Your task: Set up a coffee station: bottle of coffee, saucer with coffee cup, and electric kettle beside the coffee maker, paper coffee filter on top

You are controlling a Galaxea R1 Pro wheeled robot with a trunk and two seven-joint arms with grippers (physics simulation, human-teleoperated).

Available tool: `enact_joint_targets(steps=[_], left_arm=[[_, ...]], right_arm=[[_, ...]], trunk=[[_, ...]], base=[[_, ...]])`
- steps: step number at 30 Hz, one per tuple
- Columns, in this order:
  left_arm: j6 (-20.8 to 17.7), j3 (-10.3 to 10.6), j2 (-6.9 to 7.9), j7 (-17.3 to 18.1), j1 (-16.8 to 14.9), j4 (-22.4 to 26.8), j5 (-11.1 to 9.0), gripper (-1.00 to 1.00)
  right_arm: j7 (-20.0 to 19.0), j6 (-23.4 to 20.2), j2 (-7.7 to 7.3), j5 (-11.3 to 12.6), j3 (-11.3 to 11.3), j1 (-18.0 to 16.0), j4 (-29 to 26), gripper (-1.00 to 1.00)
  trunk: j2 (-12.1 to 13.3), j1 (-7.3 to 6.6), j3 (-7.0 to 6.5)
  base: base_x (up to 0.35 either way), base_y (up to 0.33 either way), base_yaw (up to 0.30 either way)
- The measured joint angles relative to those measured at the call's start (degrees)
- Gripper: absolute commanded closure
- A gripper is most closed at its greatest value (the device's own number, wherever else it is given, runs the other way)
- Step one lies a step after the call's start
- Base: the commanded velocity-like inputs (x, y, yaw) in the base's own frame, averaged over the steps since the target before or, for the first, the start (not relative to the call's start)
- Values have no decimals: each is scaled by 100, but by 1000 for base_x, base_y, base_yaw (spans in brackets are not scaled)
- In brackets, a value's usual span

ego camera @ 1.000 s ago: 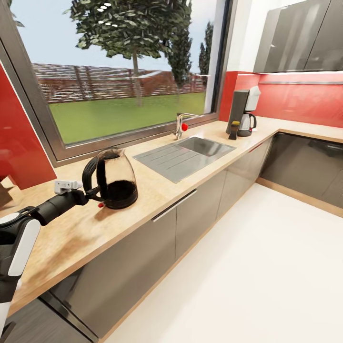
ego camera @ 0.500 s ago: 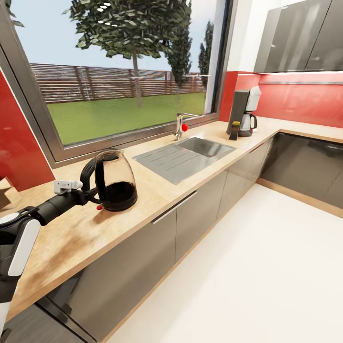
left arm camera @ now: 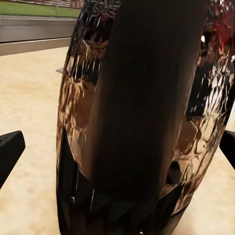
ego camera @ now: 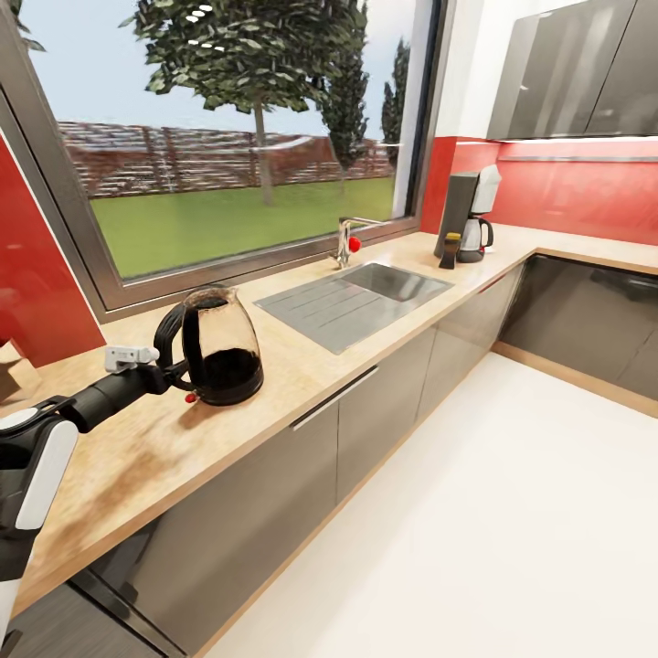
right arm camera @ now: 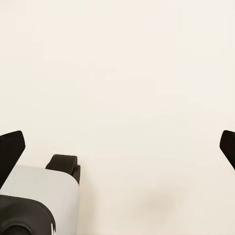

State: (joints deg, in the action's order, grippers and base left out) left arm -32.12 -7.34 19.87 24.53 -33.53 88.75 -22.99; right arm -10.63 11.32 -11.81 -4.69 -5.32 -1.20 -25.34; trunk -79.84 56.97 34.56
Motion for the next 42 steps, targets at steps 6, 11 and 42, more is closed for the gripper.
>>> enact_joint_targets(steps=[6,11,42], left_arm=[[-2,2,0,0,0,0,0,-100],[-9,4,0,-2,0,-4,5,-100],[-23,29,-6,-16,-5,-9,-7,100]], right_arm=[[0,0,-1,0,0,0,0,-100],[0,0,-1,0,0,0,0,-100],[0,0,0,0,0,0,0,-100]], trunk=[[0,0,0],[0,0,0],[0,0,0]], base=[[0,0,0],[0,0,0],[0,0,0]])
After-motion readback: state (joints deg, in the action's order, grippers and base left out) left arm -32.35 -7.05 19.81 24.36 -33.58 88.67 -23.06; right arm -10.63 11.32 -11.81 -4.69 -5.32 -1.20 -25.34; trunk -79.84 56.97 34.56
